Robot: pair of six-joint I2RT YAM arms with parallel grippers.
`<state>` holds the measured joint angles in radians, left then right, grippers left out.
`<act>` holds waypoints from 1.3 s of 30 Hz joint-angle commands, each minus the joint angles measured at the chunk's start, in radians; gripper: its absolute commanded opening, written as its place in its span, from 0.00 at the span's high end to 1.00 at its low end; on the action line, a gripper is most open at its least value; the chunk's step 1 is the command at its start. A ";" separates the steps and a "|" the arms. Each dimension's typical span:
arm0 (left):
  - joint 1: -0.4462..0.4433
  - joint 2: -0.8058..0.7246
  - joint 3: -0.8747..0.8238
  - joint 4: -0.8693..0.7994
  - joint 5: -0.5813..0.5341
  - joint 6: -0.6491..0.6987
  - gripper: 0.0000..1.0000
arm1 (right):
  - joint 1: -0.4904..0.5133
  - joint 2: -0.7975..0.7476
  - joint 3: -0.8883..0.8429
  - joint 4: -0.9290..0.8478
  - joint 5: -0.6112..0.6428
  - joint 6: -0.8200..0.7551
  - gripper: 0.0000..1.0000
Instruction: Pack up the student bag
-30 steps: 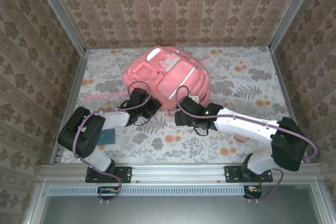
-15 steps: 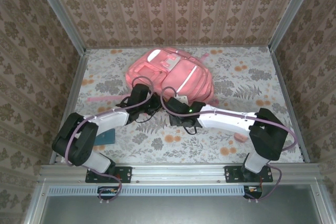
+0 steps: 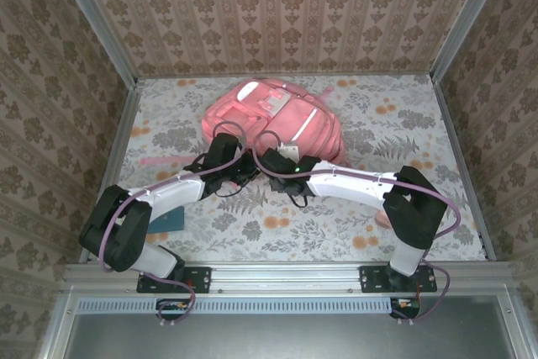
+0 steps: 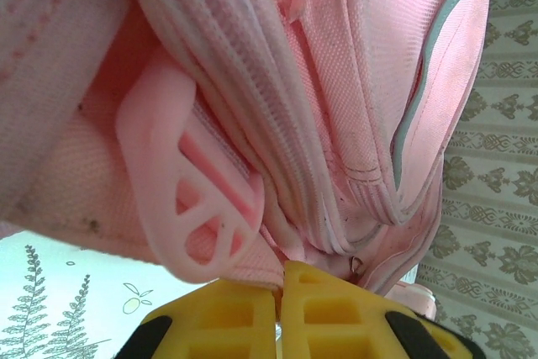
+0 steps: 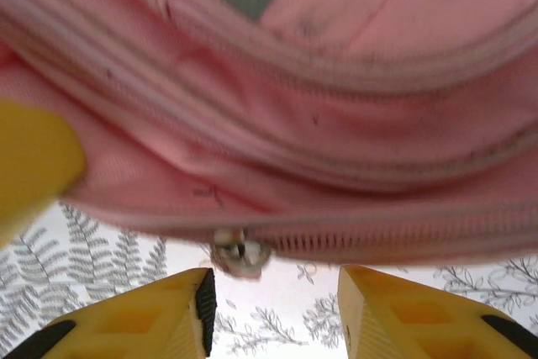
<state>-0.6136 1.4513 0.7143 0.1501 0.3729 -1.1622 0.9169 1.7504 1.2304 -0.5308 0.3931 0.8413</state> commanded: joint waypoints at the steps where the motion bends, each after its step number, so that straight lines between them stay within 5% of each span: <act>1: -0.011 -0.037 0.052 0.038 0.061 0.026 0.93 | -0.011 0.038 0.050 0.022 0.020 -0.010 0.57; 5: -0.014 -0.035 0.050 0.041 0.060 0.018 0.93 | -0.012 0.047 0.060 0.029 0.022 -0.020 0.61; 12: -0.014 -0.039 0.051 0.003 0.008 0.022 0.96 | -0.012 0.047 0.071 -0.093 0.090 0.001 0.85; 19: 0.010 -0.047 0.051 -0.101 -0.073 0.089 1.00 | -0.020 -0.062 -0.064 -0.171 0.163 0.011 0.90; 29: 0.081 -0.057 0.001 -0.119 -0.055 0.128 1.00 | -0.199 -0.253 -0.270 -0.094 0.006 -0.069 0.87; 34: 0.100 -0.051 0.008 -0.130 -0.035 0.150 1.00 | -0.202 -0.240 -0.227 -0.049 -0.152 -0.255 0.74; 39: 0.106 -0.048 0.011 -0.132 -0.025 0.153 0.99 | -0.199 -0.176 -0.169 -0.099 -0.143 -0.364 0.65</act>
<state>-0.5137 1.4311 0.7212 -0.0032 0.3588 -1.0451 0.7227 1.5394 1.0164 -0.5766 0.2733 0.5827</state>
